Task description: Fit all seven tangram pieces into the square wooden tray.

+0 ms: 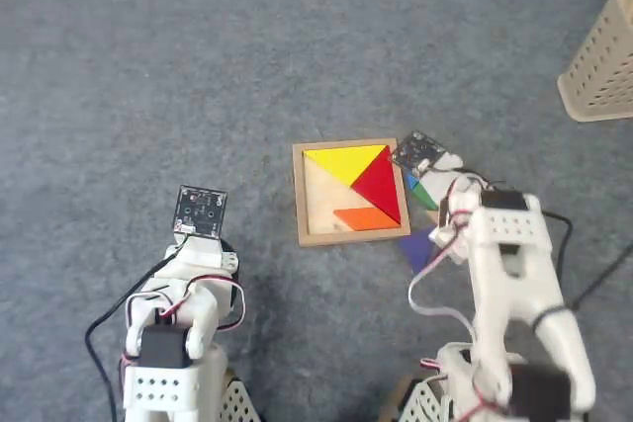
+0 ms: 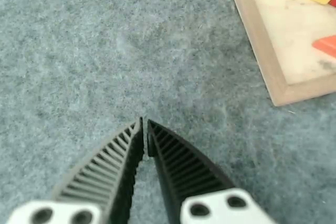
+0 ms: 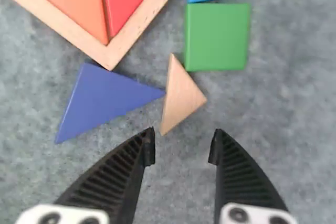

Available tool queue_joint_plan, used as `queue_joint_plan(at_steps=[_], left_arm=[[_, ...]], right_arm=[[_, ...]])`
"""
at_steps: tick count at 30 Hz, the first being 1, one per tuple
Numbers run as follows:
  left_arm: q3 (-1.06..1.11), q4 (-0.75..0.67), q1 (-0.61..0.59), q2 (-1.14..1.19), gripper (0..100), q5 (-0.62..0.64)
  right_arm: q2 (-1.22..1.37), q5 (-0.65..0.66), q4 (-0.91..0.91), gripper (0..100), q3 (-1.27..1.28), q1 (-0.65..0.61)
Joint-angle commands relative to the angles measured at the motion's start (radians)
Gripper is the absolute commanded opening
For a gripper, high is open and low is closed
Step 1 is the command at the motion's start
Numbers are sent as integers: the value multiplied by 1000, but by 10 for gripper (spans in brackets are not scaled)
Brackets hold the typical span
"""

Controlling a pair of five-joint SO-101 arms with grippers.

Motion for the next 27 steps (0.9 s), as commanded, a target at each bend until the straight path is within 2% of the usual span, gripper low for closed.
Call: queue_joint_plan(at_steps=[1,9,19,27], left_arm=[[-5,5,-5,-3,11,9],[-5,5,-5,-3,11,9],[-5,5,-5,-3,11,9],[-5,5,-5,-3,11,9]], right_arm=[[120,25,-7,184,-147,-10],[334,26,-58,184,-262,-10],[406,26,-136,180,-265,-8],[406,14,-128,41,-261,-2]])
